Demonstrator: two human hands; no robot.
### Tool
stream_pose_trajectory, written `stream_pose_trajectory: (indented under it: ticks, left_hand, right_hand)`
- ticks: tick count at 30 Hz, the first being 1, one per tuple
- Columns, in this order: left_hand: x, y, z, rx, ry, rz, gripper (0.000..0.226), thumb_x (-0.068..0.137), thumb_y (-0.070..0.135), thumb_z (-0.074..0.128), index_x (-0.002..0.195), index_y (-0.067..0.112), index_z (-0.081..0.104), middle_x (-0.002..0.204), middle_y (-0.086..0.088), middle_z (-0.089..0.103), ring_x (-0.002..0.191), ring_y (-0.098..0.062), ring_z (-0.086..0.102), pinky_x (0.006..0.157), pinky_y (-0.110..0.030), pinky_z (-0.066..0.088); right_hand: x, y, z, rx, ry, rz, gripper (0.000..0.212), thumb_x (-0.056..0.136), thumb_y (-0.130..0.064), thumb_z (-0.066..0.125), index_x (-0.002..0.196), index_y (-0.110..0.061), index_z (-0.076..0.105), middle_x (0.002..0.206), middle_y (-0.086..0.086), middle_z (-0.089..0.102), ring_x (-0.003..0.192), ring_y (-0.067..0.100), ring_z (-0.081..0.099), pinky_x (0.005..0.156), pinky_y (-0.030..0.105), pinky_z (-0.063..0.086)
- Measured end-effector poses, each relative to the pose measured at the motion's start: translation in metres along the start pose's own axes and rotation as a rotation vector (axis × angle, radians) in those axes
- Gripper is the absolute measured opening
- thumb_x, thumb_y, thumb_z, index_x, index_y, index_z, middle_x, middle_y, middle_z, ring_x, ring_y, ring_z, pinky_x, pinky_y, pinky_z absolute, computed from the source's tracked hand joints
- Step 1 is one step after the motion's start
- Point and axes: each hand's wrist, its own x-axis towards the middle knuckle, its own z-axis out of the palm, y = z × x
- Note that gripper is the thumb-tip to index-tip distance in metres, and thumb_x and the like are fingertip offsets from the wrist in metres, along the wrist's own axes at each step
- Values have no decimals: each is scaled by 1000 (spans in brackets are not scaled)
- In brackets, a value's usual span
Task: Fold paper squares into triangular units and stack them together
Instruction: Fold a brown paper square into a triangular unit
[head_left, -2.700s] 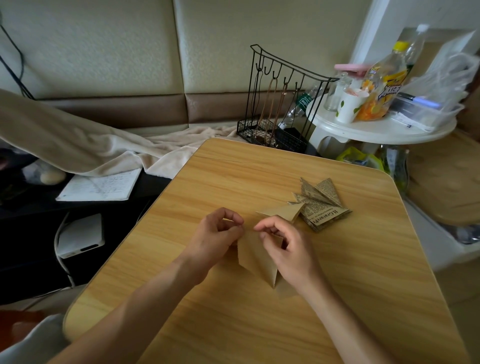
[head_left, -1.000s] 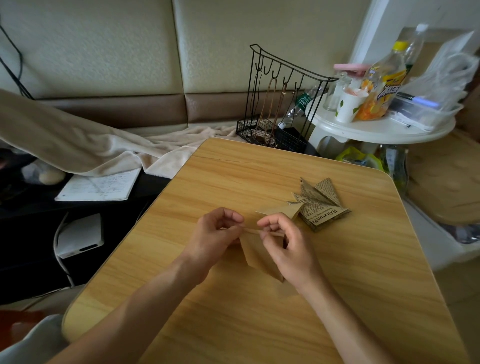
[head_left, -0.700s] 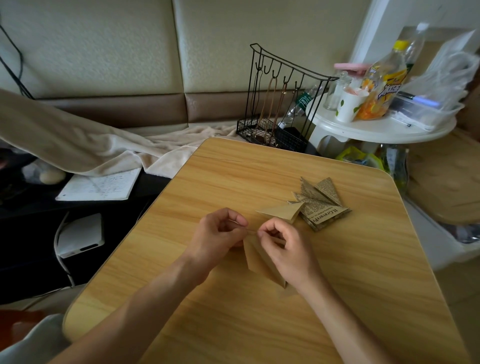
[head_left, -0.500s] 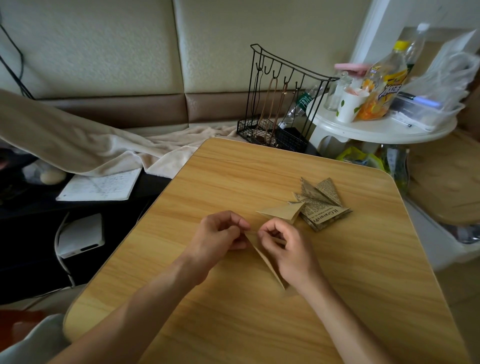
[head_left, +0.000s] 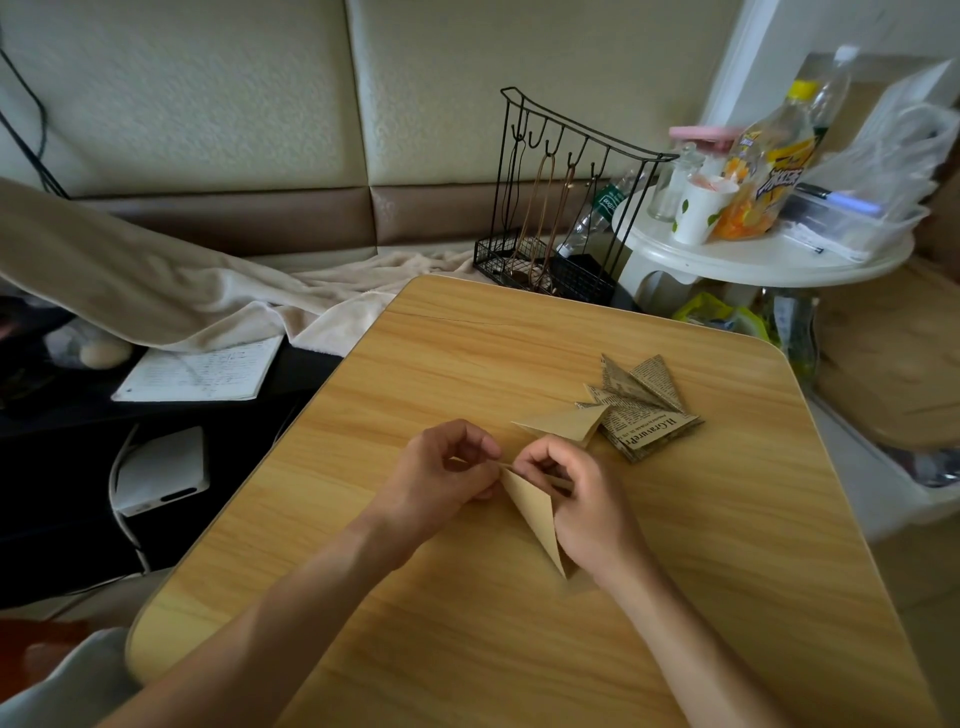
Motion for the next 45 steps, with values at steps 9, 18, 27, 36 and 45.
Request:
stream_pose_trajectory:
  ticks: [9, 18, 27, 36, 45]
  left_hand:
    - [2, -2, -5, 141, 76, 70, 13, 91, 4, 71, 90, 17, 74, 81, -8, 73, 70, -11, 68, 74, -33, 59]
    - [4, -4, -4, 73, 82, 19, 10, 95, 14, 71, 97, 22, 77, 88, -2, 74, 77, -13, 74, 76, -27, 62]
    - [4, -4, -5, -147, 65, -77, 3, 90, 8, 76, 92, 8, 78, 80, -8, 72, 75, -13, 71, 70, -19, 58]
    - [6, -5, -10, 186, 64, -41, 7, 94, 15, 72, 89, 17, 76, 74, -2, 76, 70, -17, 73, 69, -29, 60]
    - [3, -2, -6, 438, 157, 141, 8, 84, 21, 82, 82, 28, 78, 75, 14, 73, 74, -2, 66, 64, -20, 51]
  right_hand:
    - [-3, -14, 0, 13, 26, -5, 37, 98, -46, 53, 91, -14, 71, 81, -2, 68, 77, 7, 62, 68, 24, 46]
    - [-4, -6, 2, 27, 66, 72, 23, 99, -7, 62, 109, -27, 69, 88, -7, 67, 76, 9, 62, 70, 23, 49]
    - [-3, -10, 0, -100, 41, -38, 12, 99, -25, 68, 88, -23, 67, 74, -13, 61, 68, 8, 57, 61, 18, 39]
    - [-2, -6, 2, -113, 141, -65, 21, 100, -8, 64, 81, -16, 63, 71, -10, 58, 68, 9, 53, 63, 20, 38]
    - [-3, -5, 1, -87, 60, -70, 13, 96, -14, 69, 86, -17, 62, 76, -8, 57, 71, 13, 54, 67, 33, 44]
